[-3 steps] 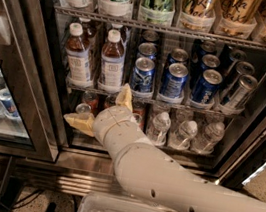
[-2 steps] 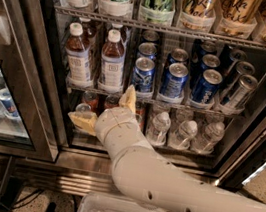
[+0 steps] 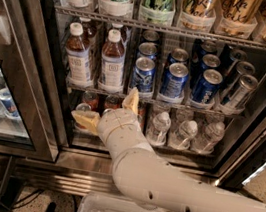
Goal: Pick blue plastic bottle from middle shelf of fridge
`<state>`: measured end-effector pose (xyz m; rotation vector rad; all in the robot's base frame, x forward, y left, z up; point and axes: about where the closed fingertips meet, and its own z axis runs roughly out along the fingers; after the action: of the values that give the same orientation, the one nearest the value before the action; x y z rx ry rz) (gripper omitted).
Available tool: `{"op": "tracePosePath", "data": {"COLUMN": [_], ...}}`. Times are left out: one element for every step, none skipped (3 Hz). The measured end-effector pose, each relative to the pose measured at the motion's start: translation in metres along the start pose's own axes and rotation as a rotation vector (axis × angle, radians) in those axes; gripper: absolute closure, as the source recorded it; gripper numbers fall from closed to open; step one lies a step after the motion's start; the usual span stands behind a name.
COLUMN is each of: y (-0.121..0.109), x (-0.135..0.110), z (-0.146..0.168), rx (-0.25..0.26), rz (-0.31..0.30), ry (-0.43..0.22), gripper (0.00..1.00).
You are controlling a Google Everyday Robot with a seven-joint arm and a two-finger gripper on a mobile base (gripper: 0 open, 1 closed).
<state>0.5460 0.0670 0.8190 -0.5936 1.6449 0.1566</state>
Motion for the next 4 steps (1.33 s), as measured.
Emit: {"op": "tracePosePath", "data": {"y": [-0.002, -0.004, -0.006, -0.013], "x": [-0.007, -0.017, -0.027, -0.032], "z": [0.008, 0.016, 0.024, 0.031], "rx": [0.021, 0.049, 0.077, 0.114], "rz": [-0.004, -0.007, -0.011, -0.014], "ry": [-0.030, -0.074, -0.121, -0.155], "gripper": [0.11, 0.18, 0.19, 0.20]}}
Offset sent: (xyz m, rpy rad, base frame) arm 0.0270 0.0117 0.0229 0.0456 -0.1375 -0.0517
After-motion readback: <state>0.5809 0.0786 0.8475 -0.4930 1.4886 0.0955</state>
